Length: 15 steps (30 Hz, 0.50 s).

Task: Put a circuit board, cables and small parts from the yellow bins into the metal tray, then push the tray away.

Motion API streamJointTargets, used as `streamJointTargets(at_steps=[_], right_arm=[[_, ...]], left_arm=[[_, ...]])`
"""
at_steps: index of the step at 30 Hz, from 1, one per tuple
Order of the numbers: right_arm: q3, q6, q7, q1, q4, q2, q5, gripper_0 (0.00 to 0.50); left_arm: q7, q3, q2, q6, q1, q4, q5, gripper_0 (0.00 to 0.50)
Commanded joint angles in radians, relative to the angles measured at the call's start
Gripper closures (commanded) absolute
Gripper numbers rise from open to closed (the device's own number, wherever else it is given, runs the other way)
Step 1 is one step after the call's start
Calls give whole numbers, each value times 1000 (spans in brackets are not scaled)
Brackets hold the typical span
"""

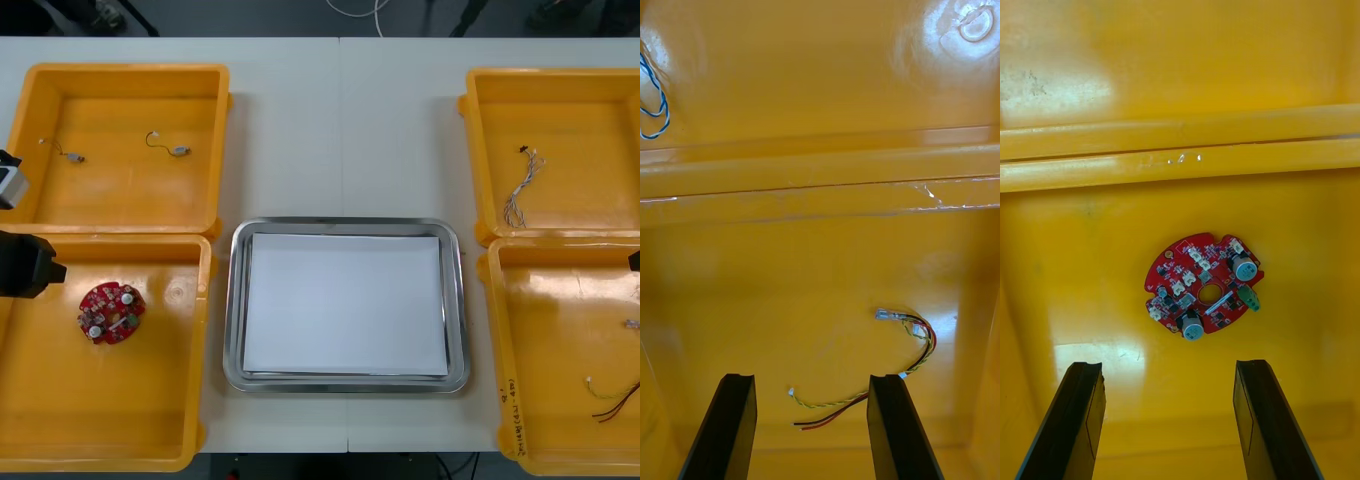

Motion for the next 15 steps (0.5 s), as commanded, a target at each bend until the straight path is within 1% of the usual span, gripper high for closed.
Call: streamJointTargets(at_steps=[1,15], right_arm=[[-35,7,-26,1,-6,-35,-9,71],[-35,7,-26,1,-6,-35,-9,72]], left_arm=[[-88,18,40,6,17,-34,8,0],[-88,18,40,6,17,-34,8,0]])
